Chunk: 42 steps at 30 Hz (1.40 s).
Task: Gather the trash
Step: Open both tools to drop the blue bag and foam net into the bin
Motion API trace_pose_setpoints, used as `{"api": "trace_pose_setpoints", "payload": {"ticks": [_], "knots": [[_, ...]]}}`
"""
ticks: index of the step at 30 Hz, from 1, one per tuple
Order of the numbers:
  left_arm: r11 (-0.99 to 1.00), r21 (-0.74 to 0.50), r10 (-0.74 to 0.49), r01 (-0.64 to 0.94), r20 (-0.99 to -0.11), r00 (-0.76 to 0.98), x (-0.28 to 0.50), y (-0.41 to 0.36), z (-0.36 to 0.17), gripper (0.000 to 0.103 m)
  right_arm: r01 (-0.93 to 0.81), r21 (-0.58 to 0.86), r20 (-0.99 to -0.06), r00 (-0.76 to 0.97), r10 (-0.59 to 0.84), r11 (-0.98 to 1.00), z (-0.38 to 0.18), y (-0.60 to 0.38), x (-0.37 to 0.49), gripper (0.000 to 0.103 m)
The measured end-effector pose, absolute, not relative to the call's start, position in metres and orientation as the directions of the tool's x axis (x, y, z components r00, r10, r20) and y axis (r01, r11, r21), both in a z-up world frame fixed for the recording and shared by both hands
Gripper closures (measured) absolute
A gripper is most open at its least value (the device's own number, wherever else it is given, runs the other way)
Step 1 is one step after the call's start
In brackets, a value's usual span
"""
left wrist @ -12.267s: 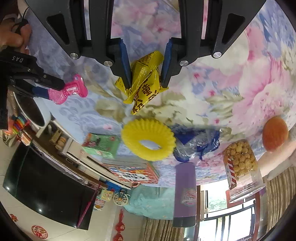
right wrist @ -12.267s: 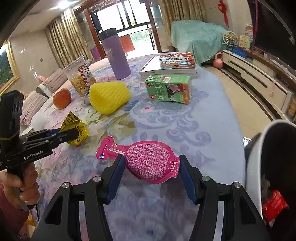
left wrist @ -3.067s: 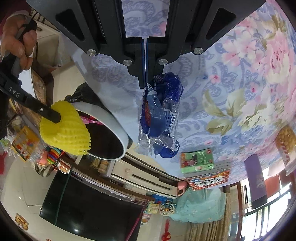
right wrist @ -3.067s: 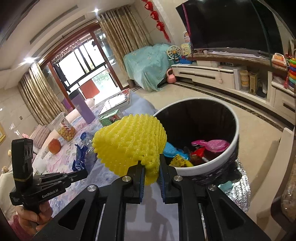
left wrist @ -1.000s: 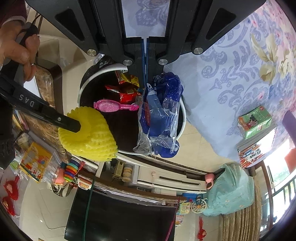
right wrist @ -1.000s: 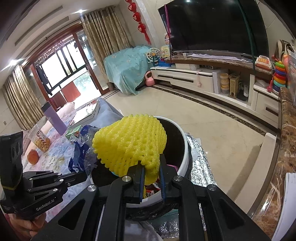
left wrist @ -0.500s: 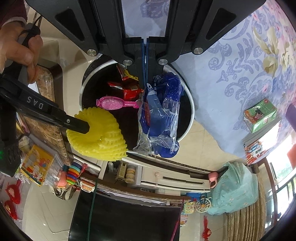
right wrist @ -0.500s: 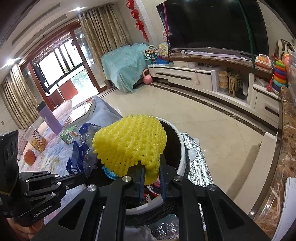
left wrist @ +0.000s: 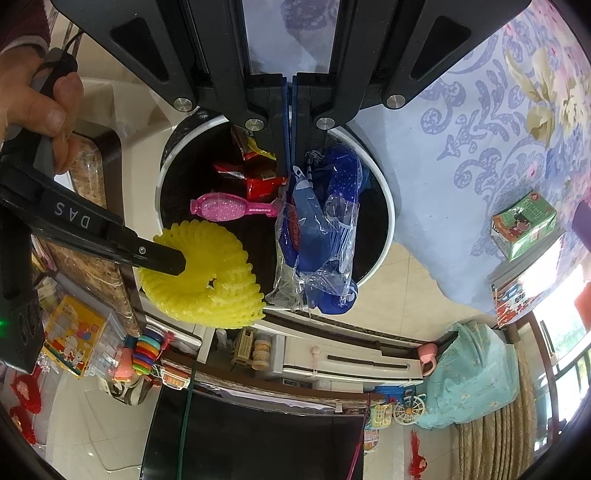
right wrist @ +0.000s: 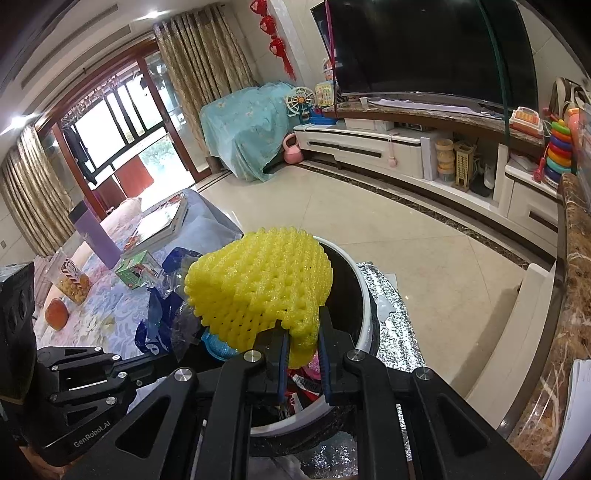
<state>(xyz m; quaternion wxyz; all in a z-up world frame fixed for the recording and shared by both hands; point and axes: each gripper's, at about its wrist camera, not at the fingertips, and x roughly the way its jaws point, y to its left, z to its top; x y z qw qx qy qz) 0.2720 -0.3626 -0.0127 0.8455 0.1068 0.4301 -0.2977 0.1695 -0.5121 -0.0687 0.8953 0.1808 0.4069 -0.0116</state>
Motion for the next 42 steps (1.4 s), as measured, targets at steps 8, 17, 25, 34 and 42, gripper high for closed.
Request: {"api": "trace_pose_setpoints", "payload": {"ticks": [8,17,25,34,42], "knots": [[0.801,-0.072,-0.404,0.595,-0.798,0.446,0.276,-0.366,-0.015,0.103,0.171,0.309,-0.74,0.661,0.124,0.935,-0.072,-0.511,0.172,0.09],[0.801,-0.081,-0.403,0.594,-0.806,0.433,0.282,-0.369,-0.016,0.103,0.164,0.299,-0.749,0.65,0.125,0.94,-0.072,-0.509,0.177,0.089],[0.802,-0.071,-0.394,0.593,-0.808,0.437,0.281,-0.372,-0.016,0.103,0.162,0.299,-0.753,0.645,0.128,0.94,-0.071,-0.509,0.179,0.087],[0.811,-0.109,-0.421,0.574,-0.791,0.444,0.279,-0.36,-0.009,0.057,0.172,0.325,-0.756,0.638,0.146,0.93,-0.071,-0.512,0.181,0.049],[0.831,-0.111,-0.419,0.545,-0.77,0.482,0.262,-0.337,-0.006,0.051,0.175,0.337,-0.732,0.666,0.141,0.925,-0.062,-0.509,0.169,0.03]]}}
